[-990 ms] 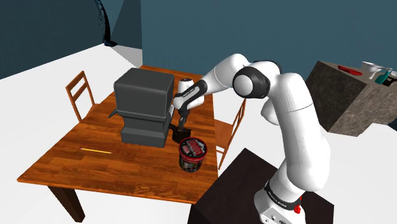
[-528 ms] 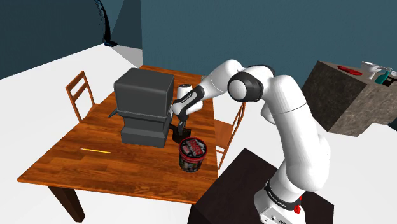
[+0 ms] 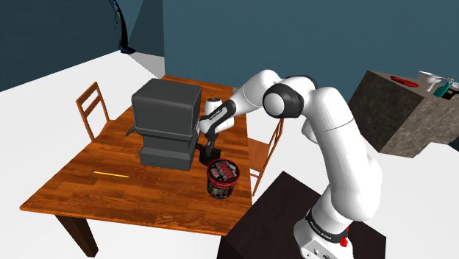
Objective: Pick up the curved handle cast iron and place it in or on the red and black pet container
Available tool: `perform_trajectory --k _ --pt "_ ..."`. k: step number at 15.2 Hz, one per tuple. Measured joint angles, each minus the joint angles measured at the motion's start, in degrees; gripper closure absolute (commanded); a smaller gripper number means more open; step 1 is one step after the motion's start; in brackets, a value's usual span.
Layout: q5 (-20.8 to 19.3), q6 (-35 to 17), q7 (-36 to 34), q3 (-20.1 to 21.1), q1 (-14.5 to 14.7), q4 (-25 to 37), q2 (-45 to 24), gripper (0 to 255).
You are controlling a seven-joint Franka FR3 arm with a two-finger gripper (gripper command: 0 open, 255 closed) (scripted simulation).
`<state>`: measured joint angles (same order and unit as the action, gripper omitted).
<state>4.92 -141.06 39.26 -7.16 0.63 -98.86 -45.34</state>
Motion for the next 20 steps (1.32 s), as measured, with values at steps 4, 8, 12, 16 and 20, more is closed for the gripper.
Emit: perform_trajectory --k 4,8,12,16,20 --pt "0.0 0.0 0.0 0.0 0.0 0.0 0.0 255" --pt "0.0 0.0 0.0 0.0 0.0 0.0 0.0 255" --pt "-0.1 0.5 0.0 -0.1 0.1 -0.3 0.8 255" --pt "-0.3 2.1 -0.1 -0.3 0.3 -0.9 3.0 255" --pt "-0.6 3.7 -0.2 -0.6 0.5 -2.0 5.6 255"
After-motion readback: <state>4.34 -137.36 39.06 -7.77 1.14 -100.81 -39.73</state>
